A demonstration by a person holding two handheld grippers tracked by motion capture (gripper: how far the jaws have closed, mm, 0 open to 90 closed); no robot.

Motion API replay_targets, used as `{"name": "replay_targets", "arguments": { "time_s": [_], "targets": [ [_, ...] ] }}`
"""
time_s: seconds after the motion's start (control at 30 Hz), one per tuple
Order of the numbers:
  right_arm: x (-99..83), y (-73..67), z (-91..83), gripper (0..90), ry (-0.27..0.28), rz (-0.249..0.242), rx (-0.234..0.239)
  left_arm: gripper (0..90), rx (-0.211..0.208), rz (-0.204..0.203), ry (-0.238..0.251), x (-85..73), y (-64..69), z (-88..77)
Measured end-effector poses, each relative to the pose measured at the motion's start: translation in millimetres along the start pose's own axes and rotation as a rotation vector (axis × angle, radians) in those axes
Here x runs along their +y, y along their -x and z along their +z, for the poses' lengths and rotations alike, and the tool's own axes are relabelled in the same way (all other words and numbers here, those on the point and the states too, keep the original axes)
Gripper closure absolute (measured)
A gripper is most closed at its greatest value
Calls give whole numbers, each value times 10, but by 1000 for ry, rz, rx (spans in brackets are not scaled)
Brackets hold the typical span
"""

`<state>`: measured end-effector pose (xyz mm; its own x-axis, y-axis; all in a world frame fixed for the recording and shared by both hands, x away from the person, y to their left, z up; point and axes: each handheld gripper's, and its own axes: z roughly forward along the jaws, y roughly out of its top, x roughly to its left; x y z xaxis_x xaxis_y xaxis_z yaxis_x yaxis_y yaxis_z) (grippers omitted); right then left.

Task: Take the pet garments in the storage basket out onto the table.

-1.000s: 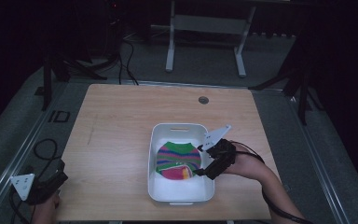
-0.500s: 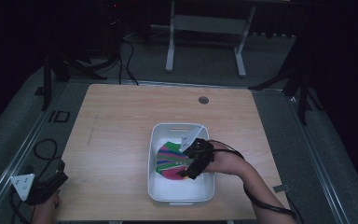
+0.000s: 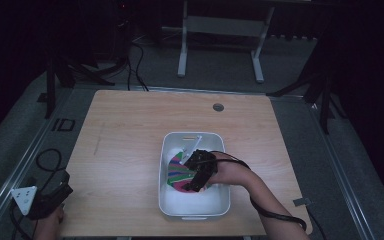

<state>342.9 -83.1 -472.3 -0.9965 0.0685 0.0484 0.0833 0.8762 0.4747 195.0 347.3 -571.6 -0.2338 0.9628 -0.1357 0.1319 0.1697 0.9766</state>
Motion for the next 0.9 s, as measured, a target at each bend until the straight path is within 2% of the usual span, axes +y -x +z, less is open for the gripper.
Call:
{"name": "replay_targets", "arguments": {
  "time_s": [0.2,0.37,0.4,0.53,0.67,0.8,0.9],
  "targets": [
    [67,-14,149,175,-46,-13,3,12,0,2,-2,0,3,0],
    [103,-28,302,212,-91,-35,9,12,-2,-1,-1,0,0,1],
    [117,-39,371,253,-123,-57,-11,12,-2,0,-1,1,-2,1],
    [126,-55,485,315,-171,-93,-47,12,-2,-1,-1,1,-3,2],
    [124,-78,555,492,-203,-121,-117,12,-6,-3,-3,1,-6,3],
    [130,-69,532,749,-195,-126,-174,12,-8,-5,-4,2,-11,3],
    [158,-72,443,789,-175,-126,-181,11,-6,-5,-4,2,-9,3]
  ]
}}
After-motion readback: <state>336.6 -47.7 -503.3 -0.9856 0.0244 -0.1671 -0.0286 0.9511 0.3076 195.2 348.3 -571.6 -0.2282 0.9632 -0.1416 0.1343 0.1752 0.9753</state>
